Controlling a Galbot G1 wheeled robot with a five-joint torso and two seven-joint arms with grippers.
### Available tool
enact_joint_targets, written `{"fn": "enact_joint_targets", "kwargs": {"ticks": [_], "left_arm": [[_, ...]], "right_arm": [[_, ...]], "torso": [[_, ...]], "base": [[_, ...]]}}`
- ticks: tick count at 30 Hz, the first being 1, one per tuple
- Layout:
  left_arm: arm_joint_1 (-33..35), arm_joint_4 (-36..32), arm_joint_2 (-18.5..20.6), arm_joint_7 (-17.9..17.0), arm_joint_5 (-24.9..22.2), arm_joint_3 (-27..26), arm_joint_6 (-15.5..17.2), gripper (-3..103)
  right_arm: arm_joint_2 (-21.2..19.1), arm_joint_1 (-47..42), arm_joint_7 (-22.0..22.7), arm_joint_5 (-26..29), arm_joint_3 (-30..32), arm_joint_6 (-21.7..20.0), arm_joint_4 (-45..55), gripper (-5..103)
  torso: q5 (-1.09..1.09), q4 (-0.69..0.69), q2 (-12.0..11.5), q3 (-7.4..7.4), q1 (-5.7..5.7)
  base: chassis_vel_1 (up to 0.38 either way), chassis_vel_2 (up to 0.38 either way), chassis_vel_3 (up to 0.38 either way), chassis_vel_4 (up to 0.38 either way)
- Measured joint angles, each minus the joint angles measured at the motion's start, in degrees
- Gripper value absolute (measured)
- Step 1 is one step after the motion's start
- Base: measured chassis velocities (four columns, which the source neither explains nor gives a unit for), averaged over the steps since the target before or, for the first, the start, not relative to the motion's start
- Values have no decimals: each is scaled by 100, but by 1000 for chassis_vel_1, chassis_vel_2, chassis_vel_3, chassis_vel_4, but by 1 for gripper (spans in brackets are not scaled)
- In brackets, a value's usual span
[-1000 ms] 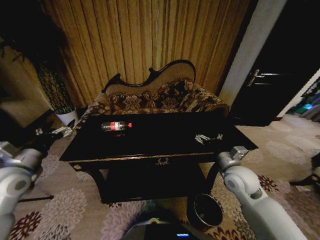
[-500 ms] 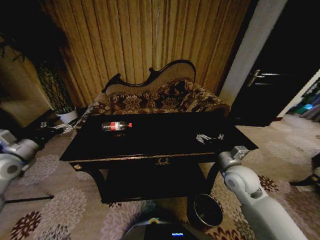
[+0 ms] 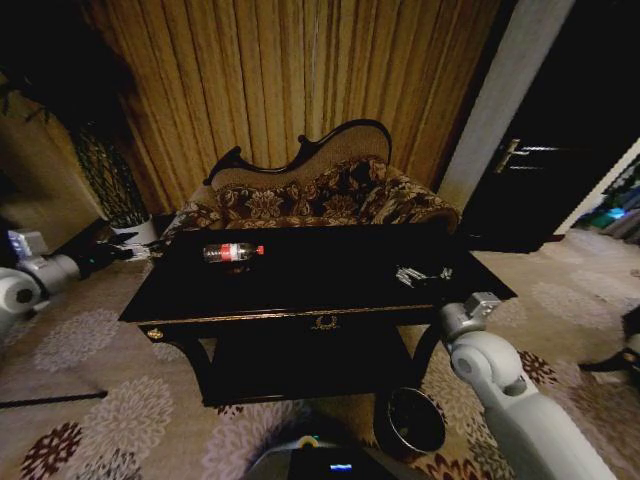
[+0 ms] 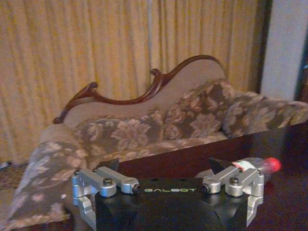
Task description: Move to the front of the table and place the trash on the table into the trash bin.
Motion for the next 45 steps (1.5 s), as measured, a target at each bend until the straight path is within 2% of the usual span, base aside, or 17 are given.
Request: {"fn": "enact_joint_targets", "kwargs": {"ticks": [2,6,8,13,16,17,19,23,25,26,28,29,33,39,45], "left_arm": [[-97,74,48,-7,12,91,-4,100],[-1079,431,320,-55,30,1068,-28,100],[-1248,470,377,-43,29,1241,-35,100],[-1358,449,479,76,18,1389,-93,100],[-1264,367,522,485,36,1390,-207,100],[-1264,367,522,485,36,1390,-207,100],[-1191,395,543,654,96,1401,-404,100],[-1092,405,529,688,128,1395,-621,100],[-1076,290,383,396,151,1303,-615,100],[-1076,290,383,396,151,1303,-615,100],[-1038,200,286,177,152,1242,-601,100],[-843,-2,94,-98,158,1013,-537,100],[-672,-203,-192,-169,373,803,-501,100],[-755,-300,-507,-323,711,897,-554,100],[-1042,-507,-1046,-830,928,1178,-643,100]], "right_arm": [[0,2,0,0,1,2,-3,100],[1,43,16,0,3,7,-20,100],[0,45,19,-1,3,9,-20,100],[-32,106,23,2,-26,15,-49,100],[-102,166,24,29,-47,17,-87,100],[-102,166,24,29,-47,17,-87,100],[-133,219,25,43,-76,17,-113,100],[-163,286,26,80,-125,18,-124,100],[-176,287,27,97,-116,17,-121,100],[-176,287,27,97,-116,17,-121,100],[-182,285,28,107,-99,18,-111,100],[-206,283,79,134,-83,18,-88,100],[-241,299,139,169,-81,17,-75,100],[-264,324,154,182,-62,18,-73,100],[-325,373,164,245,15,17,-68,100]], "torso": [[0,-1,0,0,0],[1,-3,0,0,0],[1,-5,0,0,0],[1,-2,0,0,0],[0,-2,0,-1,0],[0,-2,0,-1,0],[2,-3,0,-1,0],[1,0,0,0,0],[1,-2,0,0,0],[1,-2,0,0,0],[1,-3,0,0,0],[1,-4,0,0,0],[2,0,0,0,0],[0,-2,0,0,0],[1,-2,0,0,0]], "base": [[0,0,0,0],[0,0,0,0],[0,0,0,0],[0,0,0,0],[0,0,0,0],[0,0,0,0],[0,0,0,0],[0,0,0,0],[0,0,0,0],[0,0,0,0],[0,0,0,0],[0,0,0,0],[0,0,0,0],[0,0,0,0],[0,0,0,0]]}}
